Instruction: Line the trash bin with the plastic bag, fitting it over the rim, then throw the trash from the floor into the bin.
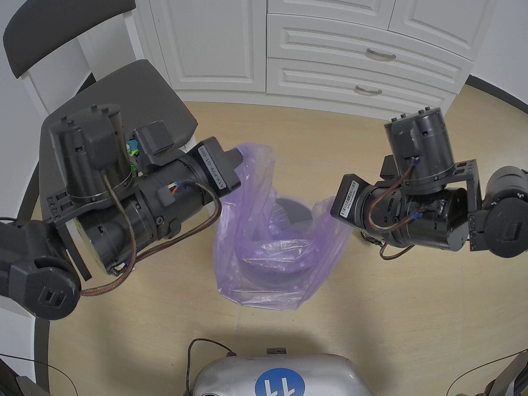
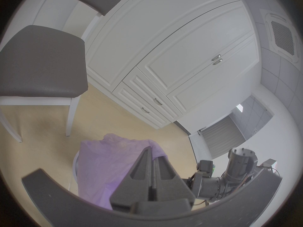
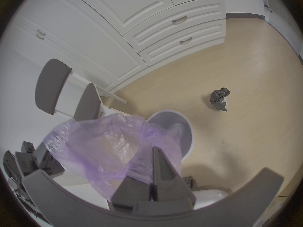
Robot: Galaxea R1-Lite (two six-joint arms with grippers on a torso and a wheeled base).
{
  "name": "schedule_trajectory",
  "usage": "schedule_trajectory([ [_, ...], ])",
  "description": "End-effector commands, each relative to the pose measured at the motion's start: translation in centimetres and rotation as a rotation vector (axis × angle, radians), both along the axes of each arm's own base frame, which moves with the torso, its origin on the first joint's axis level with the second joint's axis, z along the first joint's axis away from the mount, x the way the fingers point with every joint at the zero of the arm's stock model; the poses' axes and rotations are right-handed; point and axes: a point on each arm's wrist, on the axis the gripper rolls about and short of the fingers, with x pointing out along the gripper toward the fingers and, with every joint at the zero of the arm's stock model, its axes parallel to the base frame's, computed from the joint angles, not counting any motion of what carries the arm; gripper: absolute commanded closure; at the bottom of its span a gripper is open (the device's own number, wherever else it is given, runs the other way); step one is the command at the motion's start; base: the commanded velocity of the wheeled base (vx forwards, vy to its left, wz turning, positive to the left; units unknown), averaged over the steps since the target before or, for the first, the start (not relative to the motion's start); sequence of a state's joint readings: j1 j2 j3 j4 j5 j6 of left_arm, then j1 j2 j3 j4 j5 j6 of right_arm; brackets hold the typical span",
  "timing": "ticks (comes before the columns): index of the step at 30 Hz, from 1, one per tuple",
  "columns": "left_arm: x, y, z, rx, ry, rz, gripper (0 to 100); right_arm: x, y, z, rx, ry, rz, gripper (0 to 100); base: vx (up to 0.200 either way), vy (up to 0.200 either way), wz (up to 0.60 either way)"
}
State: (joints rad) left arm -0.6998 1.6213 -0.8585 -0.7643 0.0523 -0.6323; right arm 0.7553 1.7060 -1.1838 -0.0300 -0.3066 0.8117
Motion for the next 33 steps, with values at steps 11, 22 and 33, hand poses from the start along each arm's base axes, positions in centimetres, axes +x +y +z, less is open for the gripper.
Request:
schedule_trajectory([
  [11,4.2,-1.8,-3.8,0.033,0.111,0.038,100,2.8,-0.2,-3.0,-0.057,0.054,-0.051,100,0.000,0.000,0.00],
  [22,4.7,-2.0,-4.9,0.054,0.135,0.041,100,5.2,-0.1,-6.0,-0.083,0.129,-0.053,100,0.000,0.000,0.00],
  [33,6.5,-2.1,-6.6,0.077,0.171,0.070,100,7.9,1.5,-9.1,0.019,0.057,-0.055,100,0.000,0.000,0.00],
])
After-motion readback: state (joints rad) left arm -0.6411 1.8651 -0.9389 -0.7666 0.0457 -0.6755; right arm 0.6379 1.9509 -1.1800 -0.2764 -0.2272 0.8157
